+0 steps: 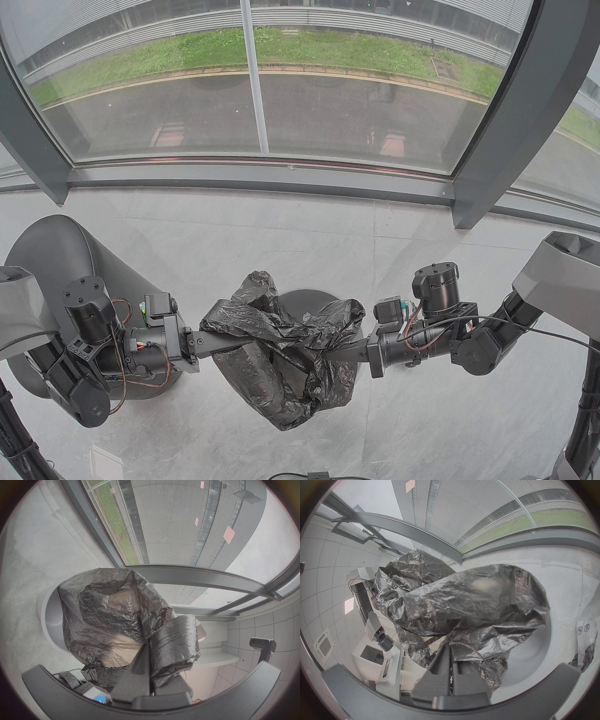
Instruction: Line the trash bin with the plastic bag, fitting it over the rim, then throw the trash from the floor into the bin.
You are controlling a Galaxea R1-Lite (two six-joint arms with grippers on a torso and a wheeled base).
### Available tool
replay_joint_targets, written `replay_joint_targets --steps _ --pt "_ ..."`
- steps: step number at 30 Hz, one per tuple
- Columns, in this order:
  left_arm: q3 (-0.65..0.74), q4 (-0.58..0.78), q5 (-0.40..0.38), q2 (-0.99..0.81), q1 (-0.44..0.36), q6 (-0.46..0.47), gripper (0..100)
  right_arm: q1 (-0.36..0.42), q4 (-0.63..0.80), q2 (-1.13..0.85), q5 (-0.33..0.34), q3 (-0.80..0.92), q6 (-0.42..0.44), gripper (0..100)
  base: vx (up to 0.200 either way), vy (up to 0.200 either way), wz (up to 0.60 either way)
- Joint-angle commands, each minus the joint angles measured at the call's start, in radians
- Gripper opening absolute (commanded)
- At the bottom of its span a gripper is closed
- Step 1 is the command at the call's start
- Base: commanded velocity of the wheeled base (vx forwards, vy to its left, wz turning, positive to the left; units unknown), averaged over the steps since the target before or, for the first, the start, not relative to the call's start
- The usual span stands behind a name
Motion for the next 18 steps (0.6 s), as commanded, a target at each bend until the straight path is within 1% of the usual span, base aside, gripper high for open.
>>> replay_joint_targets --steps 1,6,13,18 --pt "-0.016 -0.001 0.001 0.022 0.004 0.0 0 0.001 -0.001 0.031 -0.002 -0.031 0.0 0 0.0 0.0 0.0" --pt "-0.038 -0.001 0.002 0.034 0.004 0.003 0 -0.006 -0.001 0.036 -0.022 -0.054 0.0 0 0.0 0.0 0.0" --pt "-0.061 -0.001 0.002 0.056 0.006 0.004 0 -0.019 -0.001 0.056 -0.023 -0.075 -0.002 0 0.0 0.0 0.0" --pt "-0.079 -0.001 0.004 0.086 0.009 0.006 0 -0.044 -0.001 0.073 -0.031 -0.092 -0.005 0 0.0 0.0 0.0"
